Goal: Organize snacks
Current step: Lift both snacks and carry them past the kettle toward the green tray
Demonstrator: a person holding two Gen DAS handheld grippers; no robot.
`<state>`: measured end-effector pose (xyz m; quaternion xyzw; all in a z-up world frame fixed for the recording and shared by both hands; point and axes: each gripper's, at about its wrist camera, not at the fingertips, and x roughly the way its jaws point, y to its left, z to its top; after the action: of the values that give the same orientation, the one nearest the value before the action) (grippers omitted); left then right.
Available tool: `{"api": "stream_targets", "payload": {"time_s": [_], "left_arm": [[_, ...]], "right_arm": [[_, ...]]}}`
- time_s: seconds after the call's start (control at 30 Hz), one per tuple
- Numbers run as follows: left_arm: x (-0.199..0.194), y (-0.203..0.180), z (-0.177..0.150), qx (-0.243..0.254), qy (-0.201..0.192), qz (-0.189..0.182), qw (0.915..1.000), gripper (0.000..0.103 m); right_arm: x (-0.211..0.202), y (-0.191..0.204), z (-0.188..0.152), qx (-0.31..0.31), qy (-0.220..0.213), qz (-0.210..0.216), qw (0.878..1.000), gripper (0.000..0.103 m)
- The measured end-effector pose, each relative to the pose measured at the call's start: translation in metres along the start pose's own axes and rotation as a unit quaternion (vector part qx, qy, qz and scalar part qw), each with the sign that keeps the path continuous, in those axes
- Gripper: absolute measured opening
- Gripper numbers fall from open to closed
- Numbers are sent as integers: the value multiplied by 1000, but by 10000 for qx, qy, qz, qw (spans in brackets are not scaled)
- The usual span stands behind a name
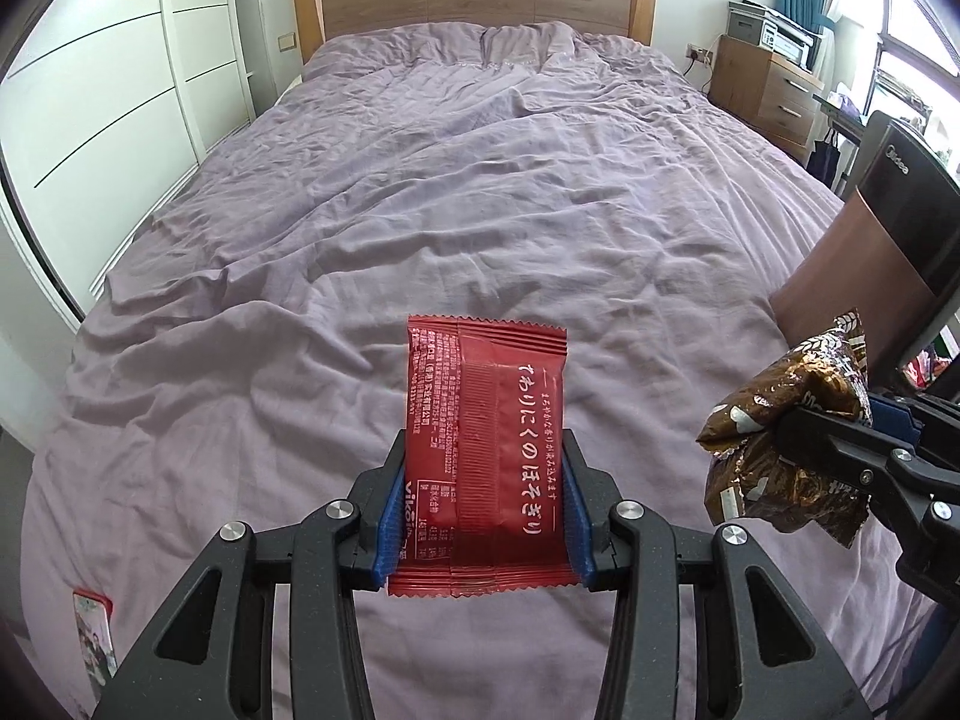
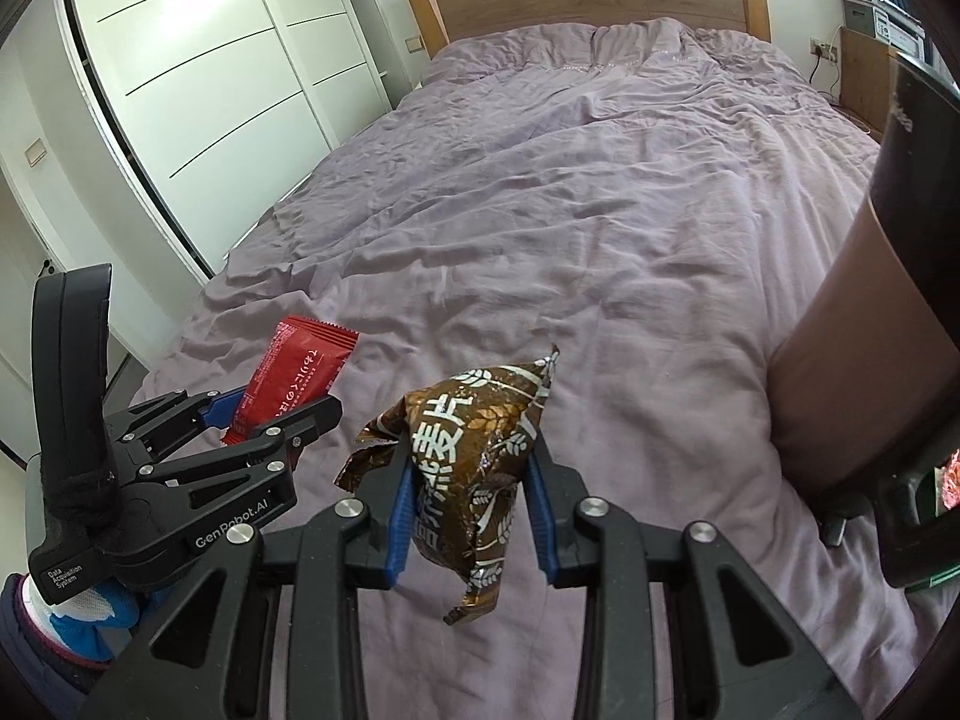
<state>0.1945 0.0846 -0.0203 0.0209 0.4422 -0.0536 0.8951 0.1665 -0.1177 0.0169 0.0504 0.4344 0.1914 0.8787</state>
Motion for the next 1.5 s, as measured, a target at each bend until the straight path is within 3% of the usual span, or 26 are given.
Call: {"api": "stream_targets", "payload": {"time_s": [0.53,1.0,1.5], "left_arm": [[-60,-56,-31,200,-120,-151,9996,38],[-101,-125,-65,801,-121,320,9962,39],[-101,-199,-75,1302,104,-38,9914,39]], "right_arm": [[-72,-20,-57,-18,-112,-114,9999,103],[-113,-53,-101,73,-180,-278,9994,103],[-152,-125,-132,604,-330,-723,9950,103]]}}
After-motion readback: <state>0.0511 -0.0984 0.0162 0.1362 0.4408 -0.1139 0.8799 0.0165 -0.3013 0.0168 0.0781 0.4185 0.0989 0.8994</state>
